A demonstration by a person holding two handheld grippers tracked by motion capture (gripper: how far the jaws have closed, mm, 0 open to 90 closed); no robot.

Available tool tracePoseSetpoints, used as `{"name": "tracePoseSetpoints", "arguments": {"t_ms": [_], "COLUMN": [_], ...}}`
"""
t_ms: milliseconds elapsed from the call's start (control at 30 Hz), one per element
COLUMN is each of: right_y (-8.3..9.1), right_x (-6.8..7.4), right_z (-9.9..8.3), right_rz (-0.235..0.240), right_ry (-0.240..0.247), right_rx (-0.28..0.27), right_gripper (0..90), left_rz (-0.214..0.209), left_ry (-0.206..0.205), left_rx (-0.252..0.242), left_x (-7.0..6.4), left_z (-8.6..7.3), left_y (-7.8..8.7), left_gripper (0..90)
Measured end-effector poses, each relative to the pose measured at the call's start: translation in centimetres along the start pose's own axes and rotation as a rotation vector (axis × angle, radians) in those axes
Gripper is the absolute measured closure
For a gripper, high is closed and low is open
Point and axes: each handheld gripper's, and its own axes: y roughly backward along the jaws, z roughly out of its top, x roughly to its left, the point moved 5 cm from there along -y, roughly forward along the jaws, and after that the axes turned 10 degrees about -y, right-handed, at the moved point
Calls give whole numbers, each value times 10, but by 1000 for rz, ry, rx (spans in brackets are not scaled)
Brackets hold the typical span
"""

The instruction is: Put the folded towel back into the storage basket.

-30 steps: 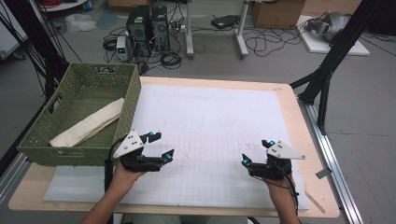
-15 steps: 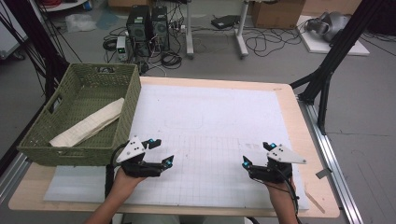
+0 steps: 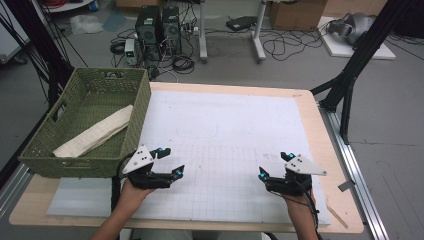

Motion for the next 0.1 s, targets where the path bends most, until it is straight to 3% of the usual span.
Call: {"name": "tracePoseSetpoints", "arguments": {"t_ms": [100], "right_y": [0], "right_x": [-1], "right_z": [0], "right_rz": [2], "right_ry": [-1], "right_rx": [-3], "right_gripper": [118], "left_rz": [0], "left_ry": [0], "left_rx": [4], "left_x": [0], "left_z": [0], "left_y": [-1], "left_gripper": [230]}}
